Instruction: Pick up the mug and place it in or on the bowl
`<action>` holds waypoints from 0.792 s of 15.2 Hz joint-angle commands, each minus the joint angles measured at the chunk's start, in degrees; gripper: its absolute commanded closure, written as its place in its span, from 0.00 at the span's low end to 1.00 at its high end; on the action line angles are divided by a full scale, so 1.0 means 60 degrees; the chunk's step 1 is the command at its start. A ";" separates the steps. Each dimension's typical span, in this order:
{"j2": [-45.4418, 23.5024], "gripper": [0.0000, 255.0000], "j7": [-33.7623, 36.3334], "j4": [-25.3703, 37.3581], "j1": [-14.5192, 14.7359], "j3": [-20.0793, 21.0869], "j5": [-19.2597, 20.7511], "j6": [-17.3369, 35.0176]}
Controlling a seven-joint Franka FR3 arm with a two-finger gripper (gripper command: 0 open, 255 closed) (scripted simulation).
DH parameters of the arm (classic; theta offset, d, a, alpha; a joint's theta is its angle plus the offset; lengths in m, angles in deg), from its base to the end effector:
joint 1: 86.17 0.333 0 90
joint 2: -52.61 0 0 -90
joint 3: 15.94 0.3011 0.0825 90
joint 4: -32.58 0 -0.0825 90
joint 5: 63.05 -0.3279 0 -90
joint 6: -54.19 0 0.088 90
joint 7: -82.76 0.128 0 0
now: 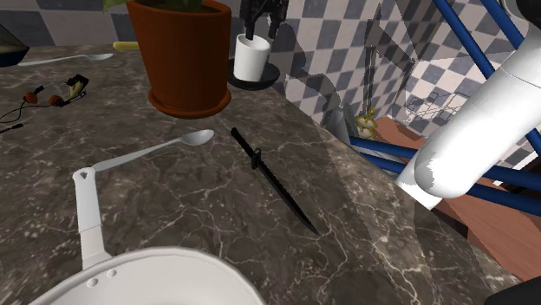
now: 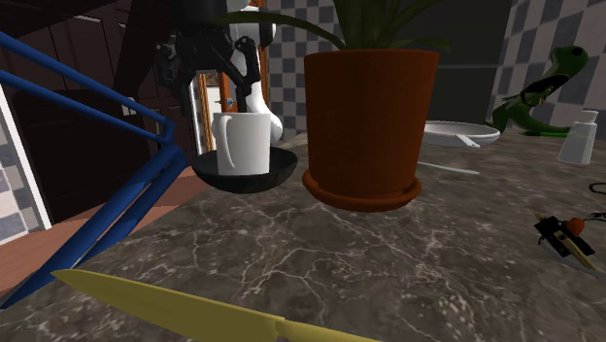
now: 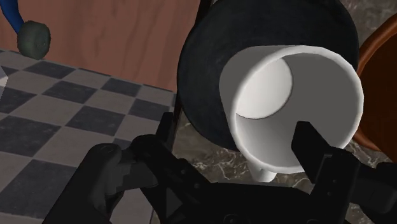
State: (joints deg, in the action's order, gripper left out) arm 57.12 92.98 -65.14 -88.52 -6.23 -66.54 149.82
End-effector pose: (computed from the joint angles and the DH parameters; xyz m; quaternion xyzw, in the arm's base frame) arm 0.4789 0.0722 0.5791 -0.9991 0.0274 -0.0167 0.0266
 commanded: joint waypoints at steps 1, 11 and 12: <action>0.0000 0.00 0.0000 0.0000 0.0000 0.0000 0.0000 0.0000; -0.0292 0.00 0.0049 0.1579 -0.0015 -0.0014 0.0051 -0.1291; -0.0292 0.00 0.0049 0.1579 -0.0015 -0.0014 0.0051 -0.1291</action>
State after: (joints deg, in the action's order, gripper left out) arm 55.39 93.27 -55.71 -88.62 -6.32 -66.24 142.12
